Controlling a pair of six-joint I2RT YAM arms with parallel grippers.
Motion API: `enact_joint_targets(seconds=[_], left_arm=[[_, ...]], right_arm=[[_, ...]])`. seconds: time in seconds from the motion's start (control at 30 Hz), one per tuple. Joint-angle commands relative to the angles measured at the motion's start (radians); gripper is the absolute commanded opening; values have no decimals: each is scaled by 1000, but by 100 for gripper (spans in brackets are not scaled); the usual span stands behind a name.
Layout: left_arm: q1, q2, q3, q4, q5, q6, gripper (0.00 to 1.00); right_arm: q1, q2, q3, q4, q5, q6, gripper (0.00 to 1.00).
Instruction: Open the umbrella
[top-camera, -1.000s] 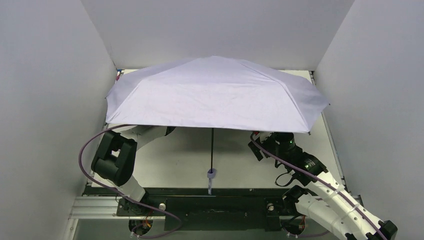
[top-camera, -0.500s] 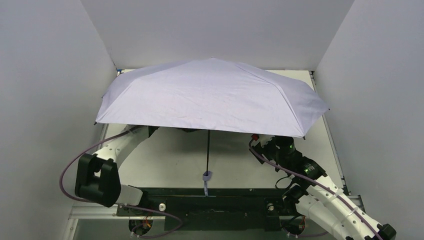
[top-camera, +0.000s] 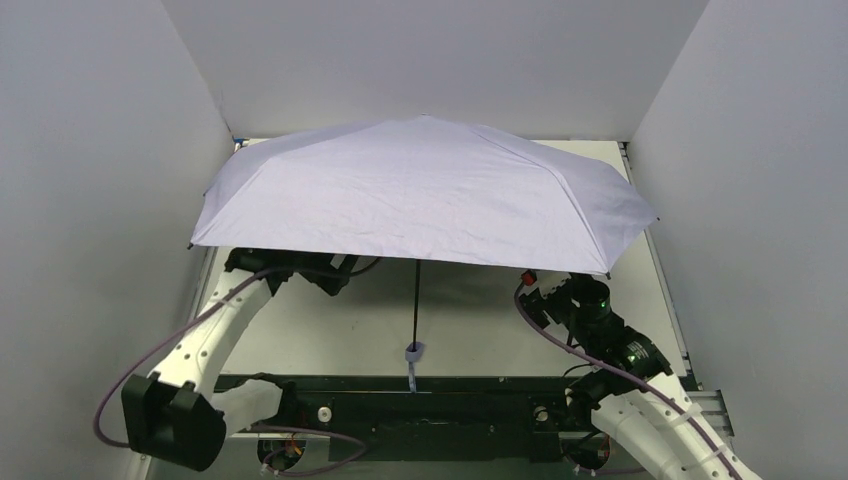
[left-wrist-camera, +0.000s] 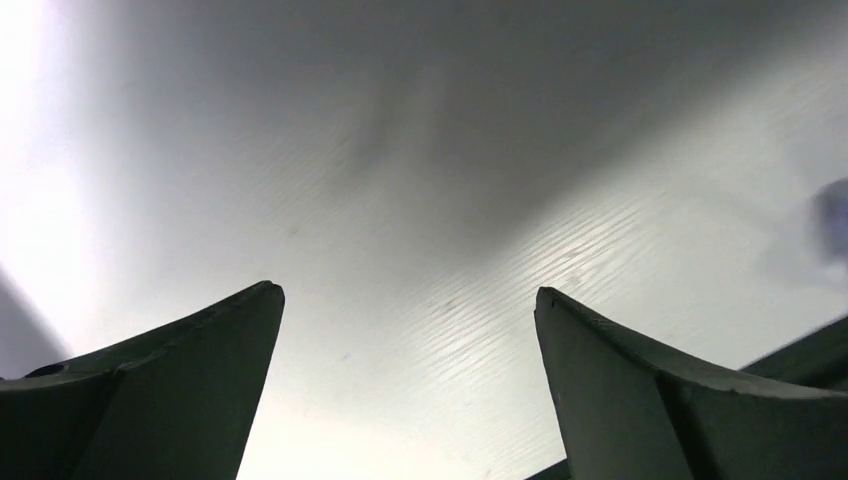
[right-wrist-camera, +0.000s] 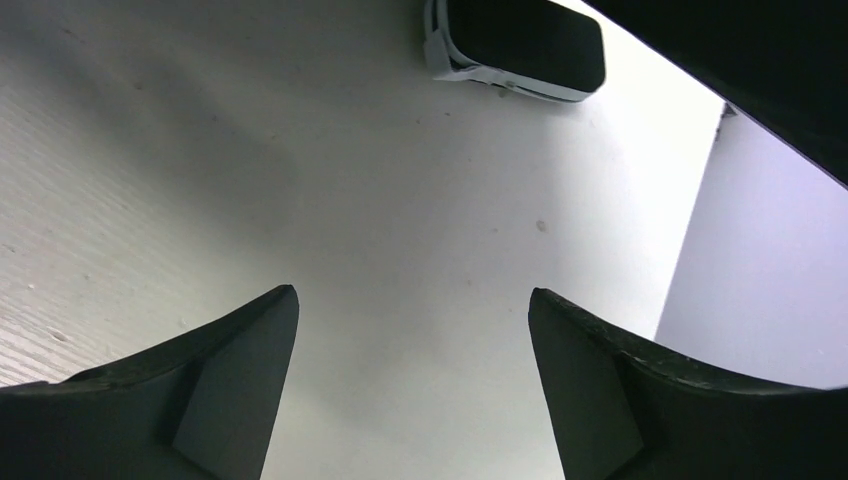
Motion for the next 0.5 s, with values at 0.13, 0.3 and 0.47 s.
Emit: enact_joint_targets(seconds=[0.13, 0.3, 0.47], left_arm=[[8, -259, -149, 58, -453, 84, 97], [51, -357, -220, 102, -527, 114, 97], [52, -420, -276, 145, -556, 161, 97]], right_arm=[[-72, -68, 24, -103, 109, -22, 81], [-148, -91, 18, -113, 111, -31, 81], [-187, -66, 40, -123, 96, -30, 81]])
